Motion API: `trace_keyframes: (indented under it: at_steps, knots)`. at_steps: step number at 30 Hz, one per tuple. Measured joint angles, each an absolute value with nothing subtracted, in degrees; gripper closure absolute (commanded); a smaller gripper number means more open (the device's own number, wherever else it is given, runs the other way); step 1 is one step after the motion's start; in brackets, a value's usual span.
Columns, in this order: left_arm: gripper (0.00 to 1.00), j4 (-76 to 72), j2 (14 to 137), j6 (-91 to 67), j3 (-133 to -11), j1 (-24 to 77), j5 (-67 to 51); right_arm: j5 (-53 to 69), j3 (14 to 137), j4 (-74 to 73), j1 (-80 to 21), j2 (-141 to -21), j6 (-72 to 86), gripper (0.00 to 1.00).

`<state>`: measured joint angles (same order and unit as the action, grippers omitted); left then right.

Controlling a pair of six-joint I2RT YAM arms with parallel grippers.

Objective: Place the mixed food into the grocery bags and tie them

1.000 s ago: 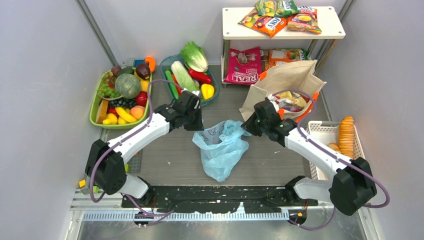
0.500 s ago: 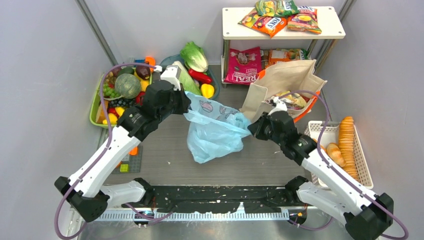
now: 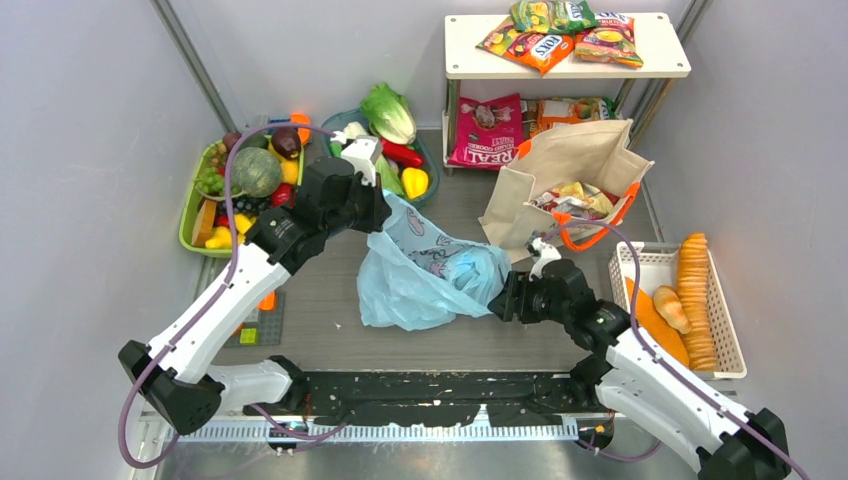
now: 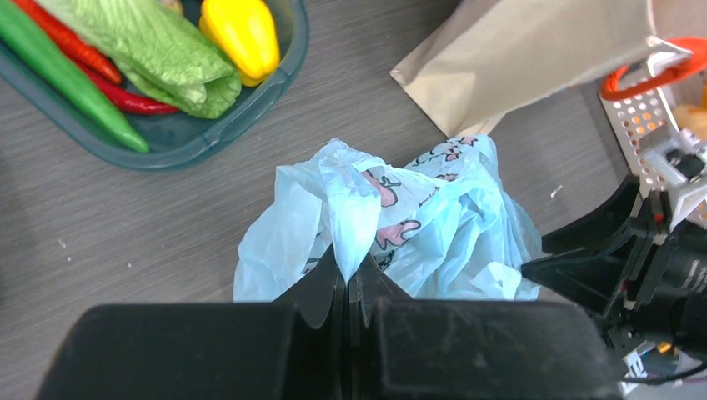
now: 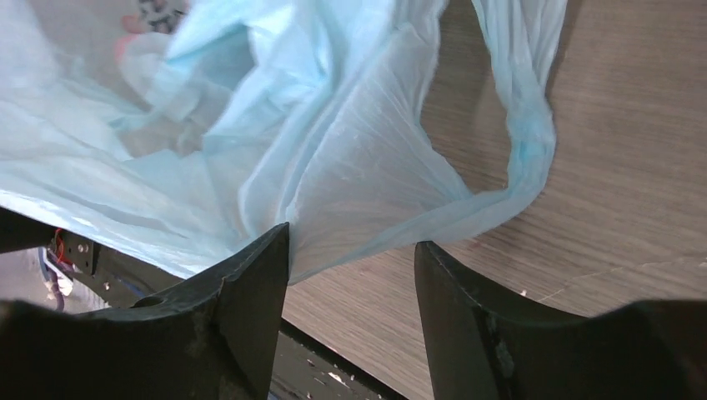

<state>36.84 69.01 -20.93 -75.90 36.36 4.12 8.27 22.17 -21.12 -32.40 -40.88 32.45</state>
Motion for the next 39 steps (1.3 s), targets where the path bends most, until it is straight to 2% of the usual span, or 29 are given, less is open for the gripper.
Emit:
trace_keyframes:
  at_steps: [5,15,17,22,24,27,32,39]
  knots:
    - [1.00,35.92,67.37,-16.32,-75.53,36.36,-0.08,9.26,26.87,-24.27,-32.38,-36.49,28.12,0.32]
    - [1.00,31.51,65.08,-12.10,-72.51,38.13,-2.00,12.05,32.16,-21.45,-32.38,-36.53,22.37,0.35]
    - [1.00,30.24,65.30,-11.64,-71.07,38.30,-2.74,13.61,32.10,-17.43,-32.38,-39.03,21.96,0.41]
    - [1.00,28.42,65.82,-10.85,-67.46,38.54,-3.92,18.09,30.28,-1.87,-33.71,-49.19,23.77,0.67]
    - [1.00,27.64,65.80,-10.39,-66.57,38.63,-4.21,17.82,30.20,2.90,-37.12,-54.26,24.34,0.80]
    - [1.00,26.61,65.71,-9.89,-65.91,38.63,-4.40,15.05,30.61,8.25,-44.88,-59.83,24.40,0.91]
    - [1.00,25.89,65.71,-9.78,-65.71,38.85,-4.95,9.15,31.64,17.78,-52.64,-67.57,25.71,0.94]
    - [1.00,25.50,65.39,-9.76,-65.41,39.92,-5.72,3.73,34.06,24.77,-55.11,-75.42,28.25,0.95]
